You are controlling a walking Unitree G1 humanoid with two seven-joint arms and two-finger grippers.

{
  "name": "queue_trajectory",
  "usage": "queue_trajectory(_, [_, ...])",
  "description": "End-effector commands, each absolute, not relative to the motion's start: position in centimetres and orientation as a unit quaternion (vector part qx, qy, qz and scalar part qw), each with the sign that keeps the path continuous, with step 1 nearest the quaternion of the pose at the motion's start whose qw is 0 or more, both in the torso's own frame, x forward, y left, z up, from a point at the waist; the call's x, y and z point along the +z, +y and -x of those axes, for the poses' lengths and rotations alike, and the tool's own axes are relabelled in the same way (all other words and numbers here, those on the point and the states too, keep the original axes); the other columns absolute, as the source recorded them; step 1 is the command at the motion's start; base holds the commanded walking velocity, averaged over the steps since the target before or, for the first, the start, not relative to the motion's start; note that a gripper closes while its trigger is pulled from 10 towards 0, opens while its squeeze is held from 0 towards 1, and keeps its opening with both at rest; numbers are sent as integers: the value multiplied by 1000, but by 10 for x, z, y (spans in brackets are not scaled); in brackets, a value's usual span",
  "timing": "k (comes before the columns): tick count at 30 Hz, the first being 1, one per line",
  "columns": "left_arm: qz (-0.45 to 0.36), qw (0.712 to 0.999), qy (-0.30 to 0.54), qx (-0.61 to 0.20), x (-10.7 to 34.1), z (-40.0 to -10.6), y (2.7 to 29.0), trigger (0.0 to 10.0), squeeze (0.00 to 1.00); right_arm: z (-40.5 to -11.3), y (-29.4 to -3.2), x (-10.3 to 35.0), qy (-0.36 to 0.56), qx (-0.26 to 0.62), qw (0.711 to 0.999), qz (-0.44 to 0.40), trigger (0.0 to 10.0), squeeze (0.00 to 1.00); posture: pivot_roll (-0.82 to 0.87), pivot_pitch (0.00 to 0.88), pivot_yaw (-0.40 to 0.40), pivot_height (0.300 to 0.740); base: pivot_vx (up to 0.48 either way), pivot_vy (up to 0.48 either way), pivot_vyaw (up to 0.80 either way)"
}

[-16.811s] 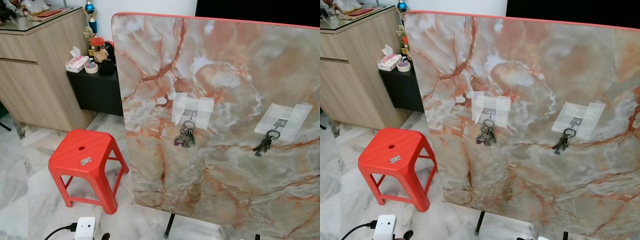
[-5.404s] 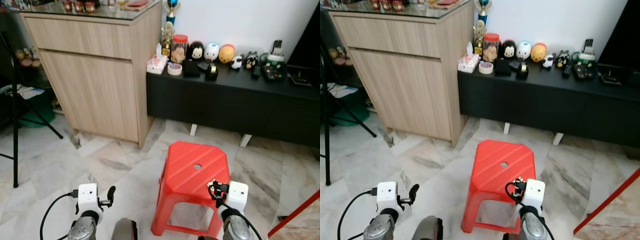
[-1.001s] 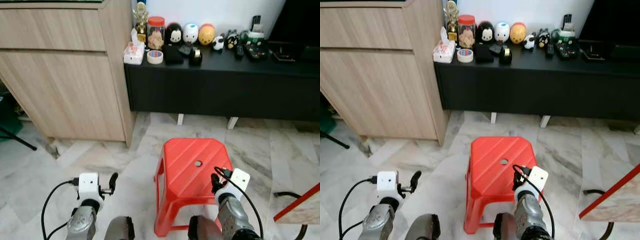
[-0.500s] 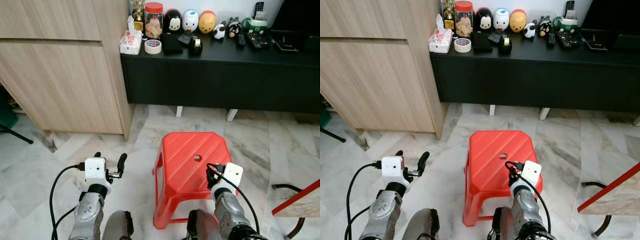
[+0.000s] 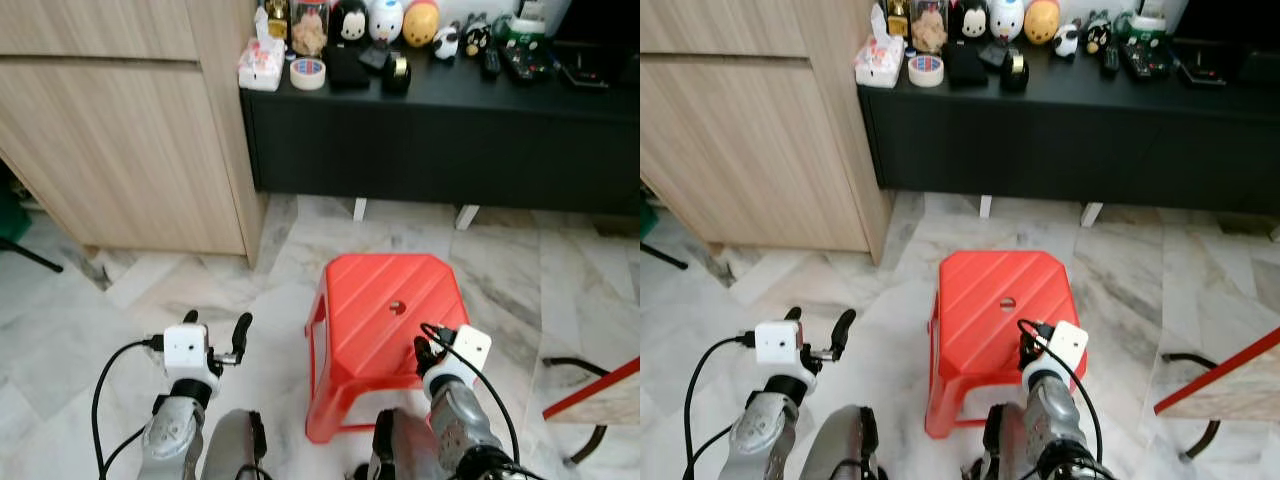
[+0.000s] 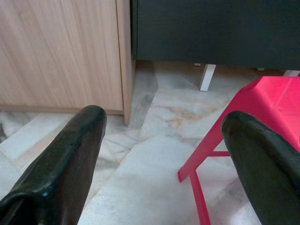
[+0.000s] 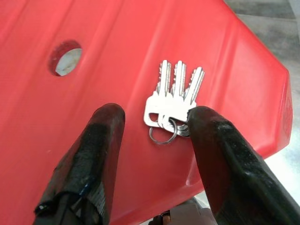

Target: Hang keys on a hook

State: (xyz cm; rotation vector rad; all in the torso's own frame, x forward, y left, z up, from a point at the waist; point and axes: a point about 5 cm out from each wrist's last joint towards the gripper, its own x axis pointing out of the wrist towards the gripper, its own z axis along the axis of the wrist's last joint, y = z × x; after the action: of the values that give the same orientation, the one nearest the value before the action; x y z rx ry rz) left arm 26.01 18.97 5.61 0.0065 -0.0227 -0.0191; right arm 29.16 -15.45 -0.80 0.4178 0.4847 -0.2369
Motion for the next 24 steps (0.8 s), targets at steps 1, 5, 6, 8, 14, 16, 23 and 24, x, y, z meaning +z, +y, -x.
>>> queue_trajectory(1, [5, 1000, -5, -12, 56, -258, 186, 10000, 0, -289, -158, -10, 238, -127, 940, -207, 10000, 0, 142, 227, -70, 596, 0, 0, 0])
queue_trajectory(5, [7, 1000, -6, -12, 58, -257, 184, 10000, 0, -287, -160, -11, 234, -134, 939, -213, 10000, 0, 142, 238, -71, 596, 0, 0, 0])
queue_trajectory(6, [7, 1000, -6, -13, 58, -257, 184, 10000, 0, -286, -160, -12, 236, -133, 939, -213, 10000, 0, 141, 244, -71, 596, 0, 0, 0])
queue_trajectory(8, [7, 1000, -5, -13, 58, -256, 184, 10000, 0, -286, -160, -13, 237, -133, 938, -214, 10000, 0, 140, 245, -72, 596, 0, 0, 0])
queue_trajectory(14, [6, 1000, 3, -12, 58, -255, 184, 10000, 0, -285, -156, -15, 247, -126, 936, -216, 10000, 0, 140, 254, -74, 596, 0, 0, 0])
queue_trajectory(16, [6, 1000, 4, -12, 58, -255, 184, 10000, 0, -285, -155, -15, 249, -123, 936, -216, 10000, 0, 142, 253, -75, 596, 0, 0, 0])
queue_trajectory(23, [8, 1000, 12, -9, 57, -255, 182, 10000, 0, -284, -146, -16, 253, -98, 939, -211, 0, 0, 140, 248, -80, 596, 0, 0, 0])
queue_trajectory(24, [8, 1000, 12, -9, 57, -255, 182, 10000, 0, -284, -146, -16, 253, -98, 939, -211, 0, 0, 140, 248, -80, 596, 0, 0, 0])
